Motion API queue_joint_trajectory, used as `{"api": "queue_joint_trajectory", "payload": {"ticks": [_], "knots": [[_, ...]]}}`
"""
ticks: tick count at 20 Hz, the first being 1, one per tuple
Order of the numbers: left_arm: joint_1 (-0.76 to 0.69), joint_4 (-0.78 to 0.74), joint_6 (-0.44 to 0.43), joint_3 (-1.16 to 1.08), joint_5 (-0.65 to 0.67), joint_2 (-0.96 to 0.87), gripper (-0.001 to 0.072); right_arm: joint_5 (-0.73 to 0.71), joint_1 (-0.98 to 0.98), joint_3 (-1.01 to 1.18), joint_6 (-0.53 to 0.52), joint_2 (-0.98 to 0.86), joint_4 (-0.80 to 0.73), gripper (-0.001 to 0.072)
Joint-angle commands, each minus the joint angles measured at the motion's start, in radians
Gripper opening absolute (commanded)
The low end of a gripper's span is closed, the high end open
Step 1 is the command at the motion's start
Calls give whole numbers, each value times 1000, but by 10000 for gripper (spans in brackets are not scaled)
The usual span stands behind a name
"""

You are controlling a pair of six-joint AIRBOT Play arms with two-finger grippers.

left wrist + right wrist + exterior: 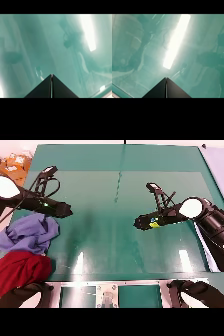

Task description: Fold the shirts.

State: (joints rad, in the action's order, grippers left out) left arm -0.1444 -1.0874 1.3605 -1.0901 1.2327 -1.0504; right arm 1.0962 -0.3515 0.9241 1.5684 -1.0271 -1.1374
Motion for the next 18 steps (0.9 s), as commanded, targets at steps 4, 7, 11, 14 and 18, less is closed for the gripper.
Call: {"api": "queue_joint_trajectory", "payload": {"ticks": [4, 7, 11, 14, 18], "knots": [[0, -502, 142, 0, -109, 0, 80, -97, -1, 0, 1, 1, 11, 15], [47, -988, 323, 3, -105, -23, 712, -129, -2, 0, 1, 1, 22, 15], [208, -895, 315, 32, -68, -121, 714, -163, -2, 0, 0, 1, 38, 15], [259, -862, 177, 140, -39, -174, 714, -163, 0, 0, 0, 1, 37, 16], [323, -872, 59, 275, -177, -227, 712, -161, -1, 0, 0, 1, 38, 16]]}}
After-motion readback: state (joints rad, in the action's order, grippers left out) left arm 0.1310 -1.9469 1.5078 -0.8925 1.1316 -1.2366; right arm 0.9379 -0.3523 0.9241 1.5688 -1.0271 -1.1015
